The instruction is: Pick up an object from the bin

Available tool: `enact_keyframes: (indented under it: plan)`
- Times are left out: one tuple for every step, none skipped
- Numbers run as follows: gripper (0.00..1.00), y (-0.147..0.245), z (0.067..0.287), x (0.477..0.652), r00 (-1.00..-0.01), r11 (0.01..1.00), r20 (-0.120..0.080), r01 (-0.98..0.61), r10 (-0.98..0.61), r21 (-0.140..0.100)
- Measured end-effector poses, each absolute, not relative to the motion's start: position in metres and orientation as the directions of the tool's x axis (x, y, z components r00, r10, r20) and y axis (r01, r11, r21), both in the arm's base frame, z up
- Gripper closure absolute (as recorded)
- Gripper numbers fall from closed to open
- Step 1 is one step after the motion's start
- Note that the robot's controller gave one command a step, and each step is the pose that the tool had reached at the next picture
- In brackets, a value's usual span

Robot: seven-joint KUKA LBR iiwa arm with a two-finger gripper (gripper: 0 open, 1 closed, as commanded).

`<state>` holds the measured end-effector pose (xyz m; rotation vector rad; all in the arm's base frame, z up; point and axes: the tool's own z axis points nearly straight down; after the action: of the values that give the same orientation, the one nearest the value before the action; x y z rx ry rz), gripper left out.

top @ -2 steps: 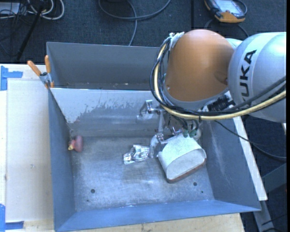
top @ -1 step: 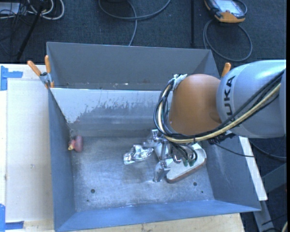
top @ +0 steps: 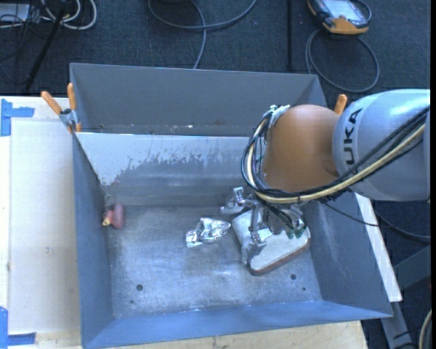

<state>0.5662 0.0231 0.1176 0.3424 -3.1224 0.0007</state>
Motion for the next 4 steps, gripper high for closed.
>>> enact_keyframes:
  plan:
    - [0.00, 0.014, 0.103, 0.622, -0.966, 0.966, -0.002, -0.258, -0.258, 0.002]
    - [0.00, -0.020, 0.076, 0.613, -0.874, 0.874, -0.012, -0.487, -0.487, 0.004]
    - [0.00, -0.055, 0.100, 0.595, -0.680, 0.680, 0.000, -0.733, -0.733, 0.000]
    - [1.00, -0.052, 0.099, 0.594, -0.682, 0.682, -0.002, -0.731, -0.731, 0.005]
